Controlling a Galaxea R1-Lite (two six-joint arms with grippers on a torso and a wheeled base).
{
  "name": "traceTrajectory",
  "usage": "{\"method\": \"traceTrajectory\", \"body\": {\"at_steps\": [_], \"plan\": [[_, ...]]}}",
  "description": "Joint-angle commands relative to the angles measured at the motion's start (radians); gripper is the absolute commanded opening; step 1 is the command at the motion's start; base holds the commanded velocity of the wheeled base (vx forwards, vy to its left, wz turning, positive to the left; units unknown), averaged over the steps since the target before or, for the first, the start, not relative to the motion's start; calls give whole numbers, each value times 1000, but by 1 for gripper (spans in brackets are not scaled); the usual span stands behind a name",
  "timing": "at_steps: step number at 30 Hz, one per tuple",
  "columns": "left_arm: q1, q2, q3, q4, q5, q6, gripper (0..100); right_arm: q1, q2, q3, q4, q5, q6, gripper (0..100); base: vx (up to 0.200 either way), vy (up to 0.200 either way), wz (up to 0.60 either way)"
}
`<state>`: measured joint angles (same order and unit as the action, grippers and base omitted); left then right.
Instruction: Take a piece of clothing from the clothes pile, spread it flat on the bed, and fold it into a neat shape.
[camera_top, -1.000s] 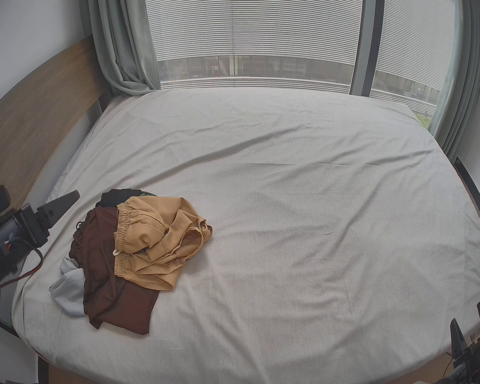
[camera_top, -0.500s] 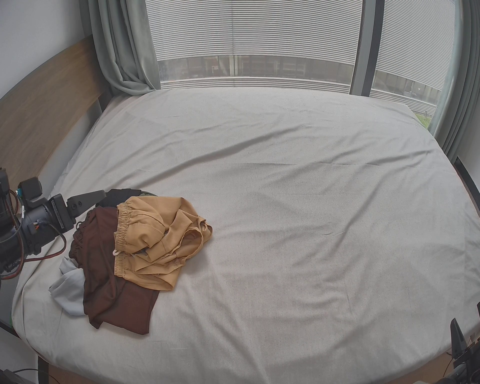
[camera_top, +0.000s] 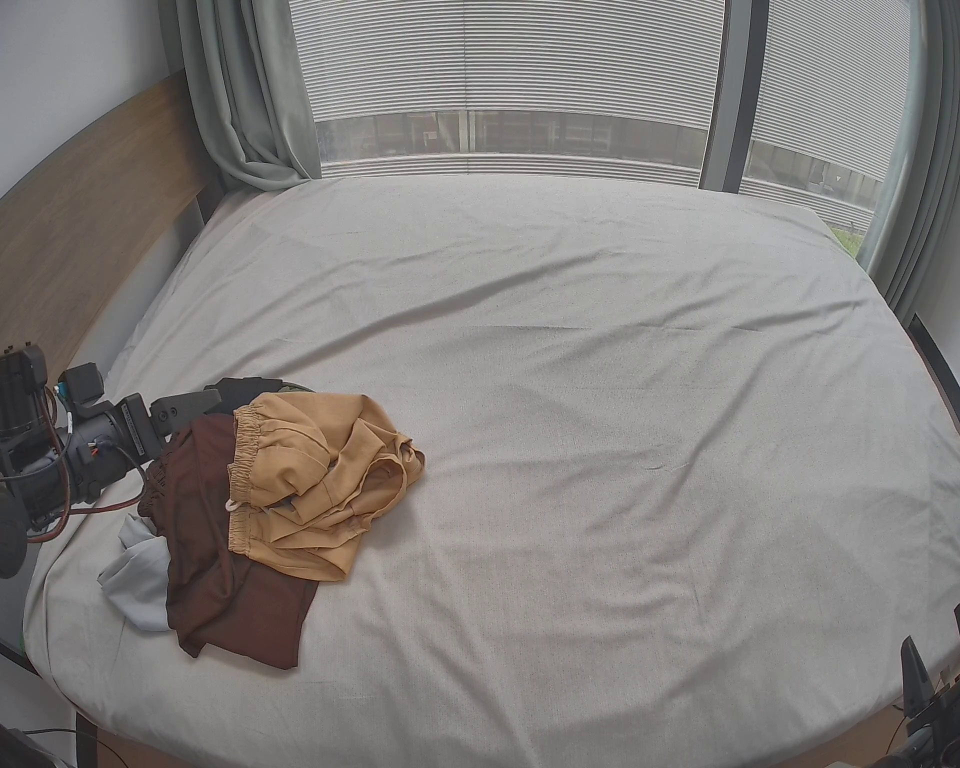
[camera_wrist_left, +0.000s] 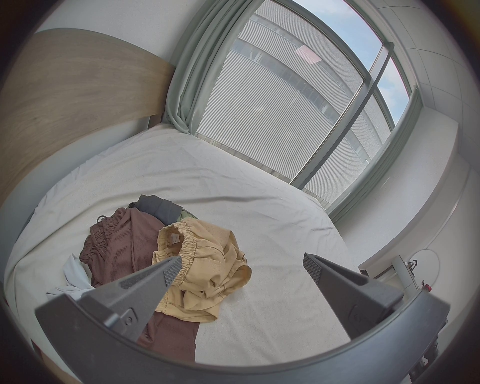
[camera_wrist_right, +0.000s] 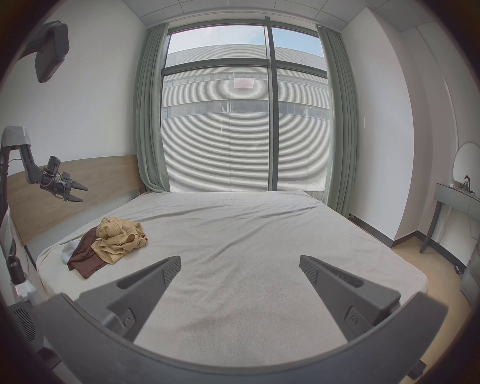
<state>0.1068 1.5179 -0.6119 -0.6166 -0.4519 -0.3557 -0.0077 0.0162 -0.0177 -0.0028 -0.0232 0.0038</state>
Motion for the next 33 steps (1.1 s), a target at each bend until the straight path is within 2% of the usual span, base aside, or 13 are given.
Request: {"method": "traceTrajectory", "body": {"at_steps": [1,7,14,19,23,33], "plan": [[2,61,-25,-6,1,-2,100,2,-13,18,0,0,1,100,0,0,0],[13,130,-66,-8,-2,1,100,2,-13,18,0,0,1,100,0,0,0],[39,202,-104,-8,-45,4,100,2,-13,18,0,0,1,100,0,0,0],[60,257,-132,-11,-90,35,100,2,-13,18,0,0,2,100,0,0,0],[93,335,-166,-11,-110,109,100,2,-13,18,0,0,2,100,0,0,0],[103,427,-259,-6,-134,113,100,2,-13,18,0,0,1,100,0,0,0]]}}
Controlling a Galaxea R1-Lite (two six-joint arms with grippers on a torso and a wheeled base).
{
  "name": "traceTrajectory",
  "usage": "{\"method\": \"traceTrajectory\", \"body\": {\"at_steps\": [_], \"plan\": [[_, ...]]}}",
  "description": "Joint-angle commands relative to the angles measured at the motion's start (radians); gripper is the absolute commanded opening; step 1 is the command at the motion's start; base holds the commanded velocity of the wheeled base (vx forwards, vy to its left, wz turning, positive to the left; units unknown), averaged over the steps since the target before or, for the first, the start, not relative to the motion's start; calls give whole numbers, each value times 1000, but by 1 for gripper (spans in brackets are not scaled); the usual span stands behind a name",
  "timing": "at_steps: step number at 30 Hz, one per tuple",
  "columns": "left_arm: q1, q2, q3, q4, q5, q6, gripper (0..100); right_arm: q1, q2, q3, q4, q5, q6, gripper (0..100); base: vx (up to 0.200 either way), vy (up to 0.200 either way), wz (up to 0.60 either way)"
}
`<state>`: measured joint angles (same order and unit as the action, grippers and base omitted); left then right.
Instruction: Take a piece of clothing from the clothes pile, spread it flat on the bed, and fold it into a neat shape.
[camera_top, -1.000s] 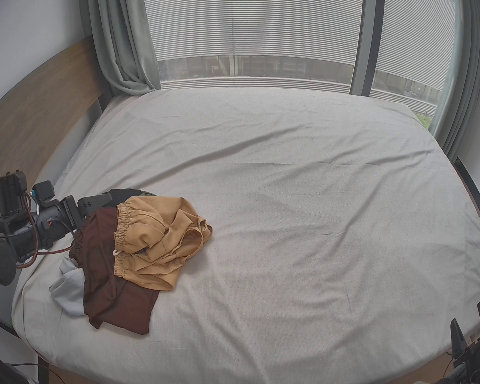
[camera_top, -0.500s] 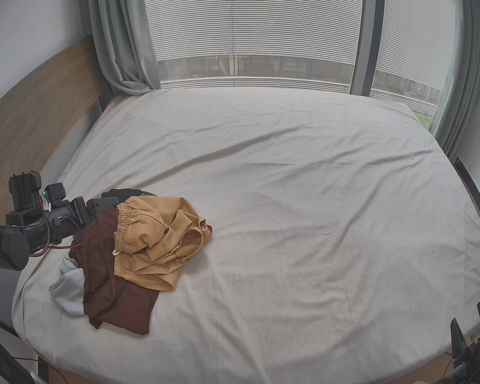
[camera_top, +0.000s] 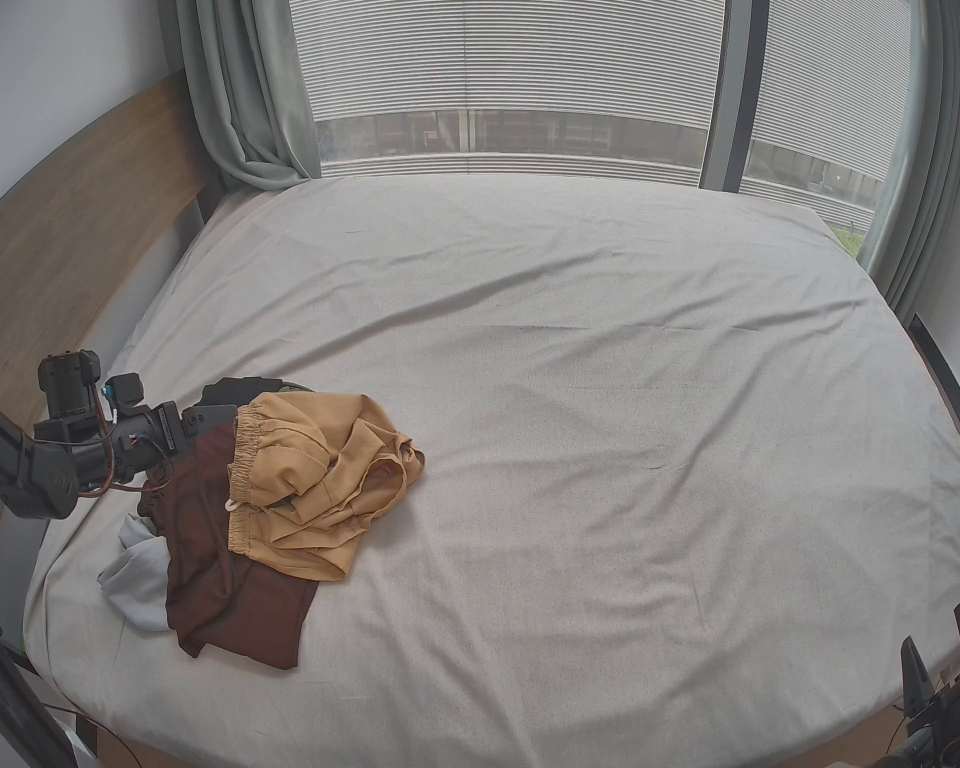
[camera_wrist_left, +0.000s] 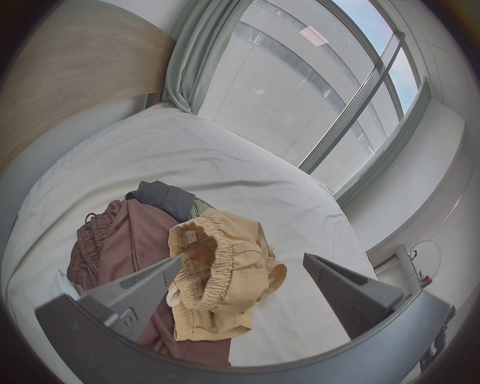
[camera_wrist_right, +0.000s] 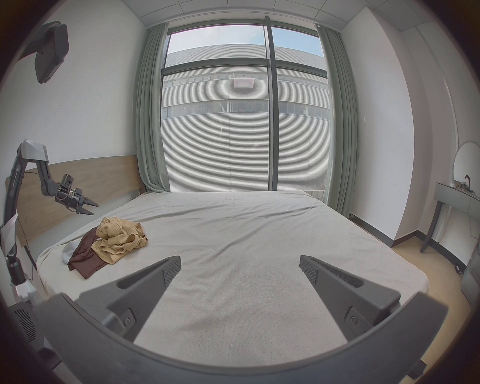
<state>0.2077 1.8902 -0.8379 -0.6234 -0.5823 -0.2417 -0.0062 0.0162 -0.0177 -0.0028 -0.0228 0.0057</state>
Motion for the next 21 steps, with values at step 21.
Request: {"method": "traceTrajectory", "body": {"at_steps": [21], "plan": [[-50,164,-113,-1,-56,-5,100,0,-13,18,0,0,0,100,0,0,0]]}}
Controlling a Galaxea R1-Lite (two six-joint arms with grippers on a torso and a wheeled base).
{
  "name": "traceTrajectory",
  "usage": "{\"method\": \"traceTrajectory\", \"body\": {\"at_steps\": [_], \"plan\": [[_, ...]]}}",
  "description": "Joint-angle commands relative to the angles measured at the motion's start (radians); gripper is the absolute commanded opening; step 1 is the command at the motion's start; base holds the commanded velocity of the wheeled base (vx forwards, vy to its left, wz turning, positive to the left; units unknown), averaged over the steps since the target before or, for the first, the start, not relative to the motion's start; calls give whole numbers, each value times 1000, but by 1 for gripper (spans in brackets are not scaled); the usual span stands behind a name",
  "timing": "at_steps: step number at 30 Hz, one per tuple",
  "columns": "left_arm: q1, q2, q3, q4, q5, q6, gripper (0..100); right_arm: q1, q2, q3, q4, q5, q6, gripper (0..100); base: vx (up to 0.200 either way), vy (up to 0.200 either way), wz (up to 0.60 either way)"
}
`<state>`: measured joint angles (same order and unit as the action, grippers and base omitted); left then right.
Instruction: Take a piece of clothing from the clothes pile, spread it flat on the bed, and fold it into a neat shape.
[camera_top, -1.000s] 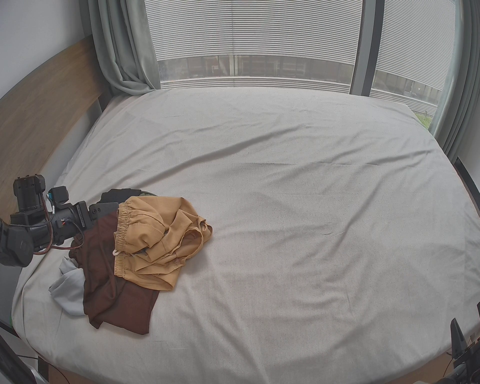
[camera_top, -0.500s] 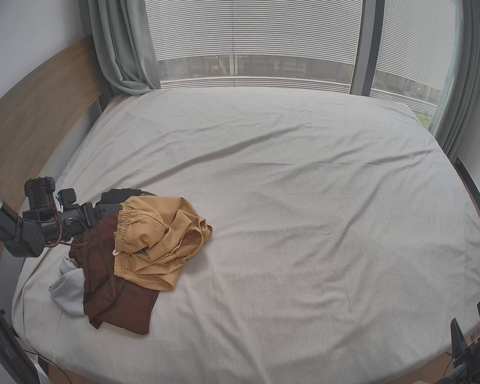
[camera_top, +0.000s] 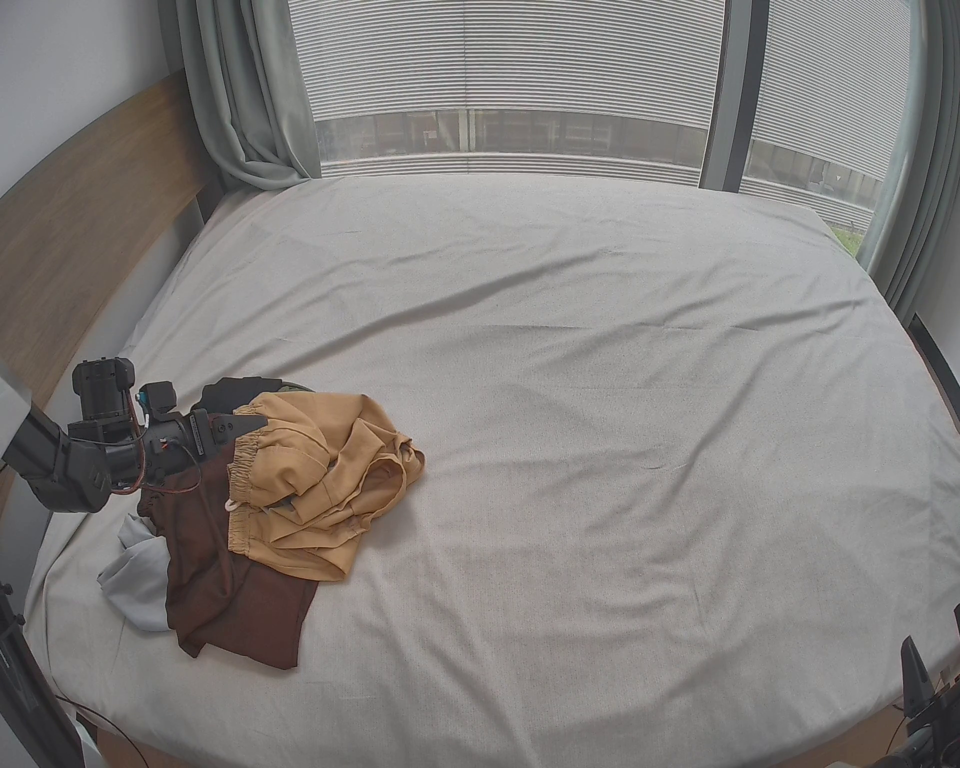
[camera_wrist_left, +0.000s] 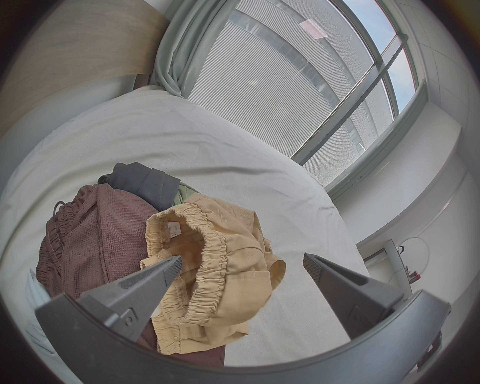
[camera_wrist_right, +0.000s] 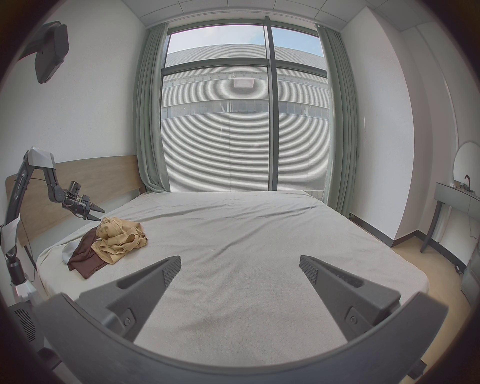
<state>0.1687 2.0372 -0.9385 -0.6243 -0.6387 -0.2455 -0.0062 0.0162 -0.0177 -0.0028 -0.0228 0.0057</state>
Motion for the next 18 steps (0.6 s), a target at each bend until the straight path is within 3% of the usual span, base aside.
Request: {"method": "traceTrajectory", "body": {"at_steps": [1,18], "plan": [[-14,18,-14,0,1,-1,100,0,-13,18,0,0,0,100,0,0,0],[-60,90,-37,-43,-4,-3,100,0,-13,18,0,0,0,100,0,0,0]]}}
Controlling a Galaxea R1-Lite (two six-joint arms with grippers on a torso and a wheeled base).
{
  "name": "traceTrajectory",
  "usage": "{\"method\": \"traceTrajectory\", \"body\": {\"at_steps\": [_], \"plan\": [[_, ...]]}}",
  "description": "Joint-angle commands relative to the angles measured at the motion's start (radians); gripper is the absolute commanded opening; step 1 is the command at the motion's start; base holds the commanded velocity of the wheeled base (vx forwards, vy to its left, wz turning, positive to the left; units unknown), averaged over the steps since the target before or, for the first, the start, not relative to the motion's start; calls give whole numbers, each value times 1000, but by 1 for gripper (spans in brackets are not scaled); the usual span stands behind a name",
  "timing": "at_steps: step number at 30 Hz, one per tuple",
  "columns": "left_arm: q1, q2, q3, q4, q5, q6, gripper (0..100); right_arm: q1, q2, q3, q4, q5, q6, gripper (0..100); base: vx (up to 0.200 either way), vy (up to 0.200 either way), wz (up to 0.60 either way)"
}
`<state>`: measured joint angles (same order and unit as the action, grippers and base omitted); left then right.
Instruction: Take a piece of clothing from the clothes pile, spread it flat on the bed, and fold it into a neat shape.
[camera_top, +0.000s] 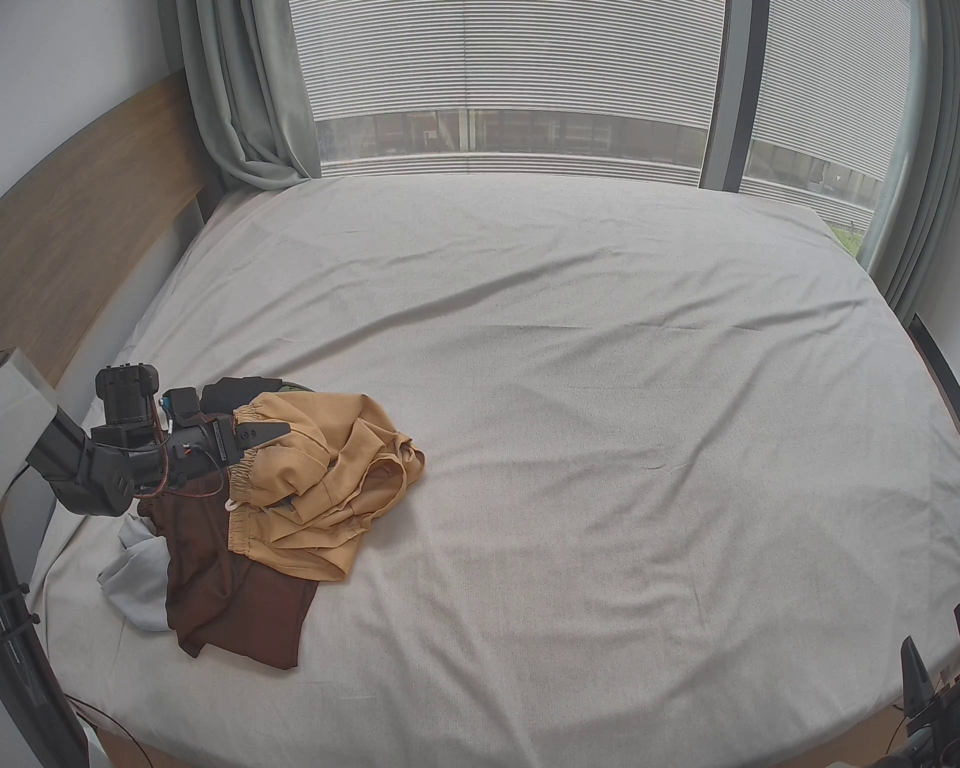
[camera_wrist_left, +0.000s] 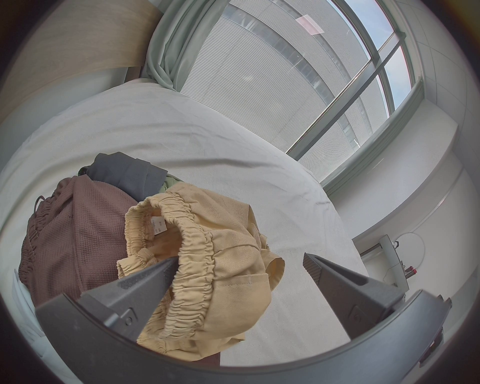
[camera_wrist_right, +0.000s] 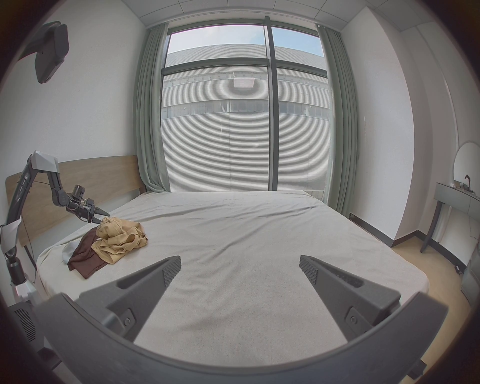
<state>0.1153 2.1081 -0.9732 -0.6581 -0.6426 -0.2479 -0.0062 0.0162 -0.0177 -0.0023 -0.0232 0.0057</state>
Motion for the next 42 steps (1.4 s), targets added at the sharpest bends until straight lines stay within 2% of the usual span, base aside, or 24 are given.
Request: {"method": "traceTrajectory", "body": {"at_steps": [1,15,16,30,33,36,37,38,41,42], "plan": [[-6,26,-2,-14,0,-1,100,0,-13,18,-1,-1,0,100,0,0,0],[-13,58,-24,-37,0,-4,100,-1,-13,18,-1,-1,0,100,0,0,0],[-13,59,-25,-37,0,-4,0,-1,-13,18,-1,-1,0,100,0,0,0],[-11,70,-32,-35,-2,-18,0,-1,-13,18,-1,-1,2,100,0,0,0],[-13,56,-27,-37,-14,-73,0,-1,-13,18,-1,-1,2,100,0,0,0],[-13,-16,-12,-43,-55,-206,0,-1,-13,18,-1,-1,2,100,0,0,0],[-13,-16,-12,-43,-55,-206,0,-1,-13,18,-1,-1,2,100,0,0,0],[-16,-57,-5,-43,-57,-289,0,-1,-13,18,-1,-1,2,100,0,0,0],[-17,-102,-4,-43,-46,-413,0,-1,-13,18,-1,-1,0,100,0,0,0],[-19,-106,-4,-43,-46,-426,0,-1,-13,18,-1,-1,2,100,0,0,0]]}}
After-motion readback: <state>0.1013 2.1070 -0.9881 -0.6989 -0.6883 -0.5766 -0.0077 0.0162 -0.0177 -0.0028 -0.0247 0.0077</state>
